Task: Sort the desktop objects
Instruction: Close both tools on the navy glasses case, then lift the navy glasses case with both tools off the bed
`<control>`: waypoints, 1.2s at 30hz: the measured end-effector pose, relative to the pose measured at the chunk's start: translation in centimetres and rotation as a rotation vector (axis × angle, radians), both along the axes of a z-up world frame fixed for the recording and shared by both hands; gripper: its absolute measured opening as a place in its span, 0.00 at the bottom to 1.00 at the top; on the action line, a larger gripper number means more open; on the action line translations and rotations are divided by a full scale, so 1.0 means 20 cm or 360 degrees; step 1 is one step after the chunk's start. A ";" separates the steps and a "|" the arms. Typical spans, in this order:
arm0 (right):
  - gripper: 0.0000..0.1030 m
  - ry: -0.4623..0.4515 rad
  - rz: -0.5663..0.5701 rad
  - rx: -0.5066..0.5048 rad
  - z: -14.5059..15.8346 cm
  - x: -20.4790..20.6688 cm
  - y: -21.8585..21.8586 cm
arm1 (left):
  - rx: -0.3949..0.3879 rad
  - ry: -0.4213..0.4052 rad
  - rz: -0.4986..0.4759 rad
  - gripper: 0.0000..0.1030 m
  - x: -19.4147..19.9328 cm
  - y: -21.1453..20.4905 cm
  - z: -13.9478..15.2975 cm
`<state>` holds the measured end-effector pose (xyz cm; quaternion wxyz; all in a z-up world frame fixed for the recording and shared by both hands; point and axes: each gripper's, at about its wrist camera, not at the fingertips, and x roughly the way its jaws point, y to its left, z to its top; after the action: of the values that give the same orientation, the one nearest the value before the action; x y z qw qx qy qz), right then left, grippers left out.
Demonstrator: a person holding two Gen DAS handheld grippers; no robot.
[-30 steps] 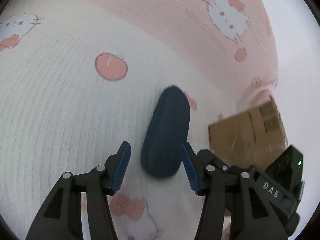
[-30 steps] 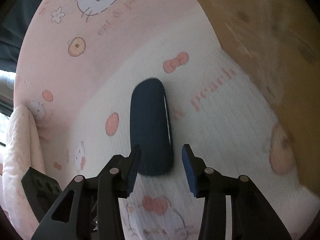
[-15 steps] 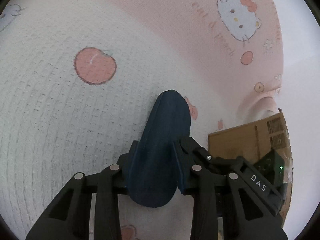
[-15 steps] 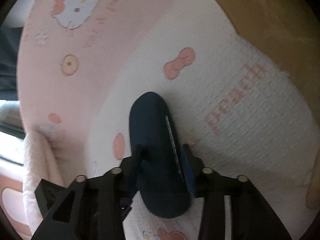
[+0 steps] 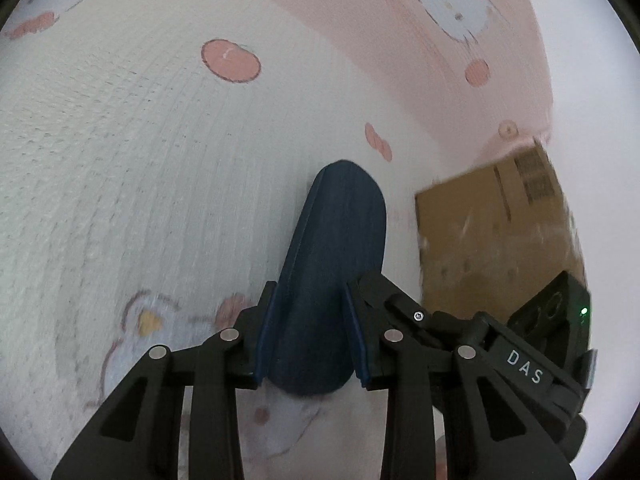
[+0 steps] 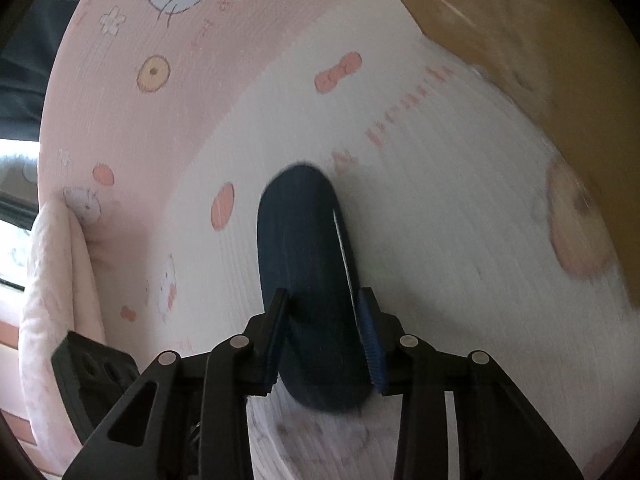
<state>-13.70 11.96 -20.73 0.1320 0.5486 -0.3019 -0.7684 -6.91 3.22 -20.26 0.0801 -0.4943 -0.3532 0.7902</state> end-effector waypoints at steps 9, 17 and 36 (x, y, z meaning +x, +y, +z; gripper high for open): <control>0.31 0.0022 -0.0056 -0.0030 0.02 0.02 0.05 | 0.0039 -0.0015 0.0030 0.37 -0.05 -0.03 0.03; 0.33 -0.0046 -0.0244 -0.0181 -0.06 -0.04 0.09 | 0.0253 -0.0046 0.0065 0.59 -0.20 -0.09 -0.05; 0.36 0.0011 -0.0186 -0.0172 0.02 -0.11 0.04 | 0.0298 0.0025 0.0111 0.42 -0.14 -0.11 0.04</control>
<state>-15.94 12.71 -20.35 0.1175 0.5195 -0.3740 -0.7593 -9.79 1.01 -19.52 0.1011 -0.4659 -0.4419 0.7599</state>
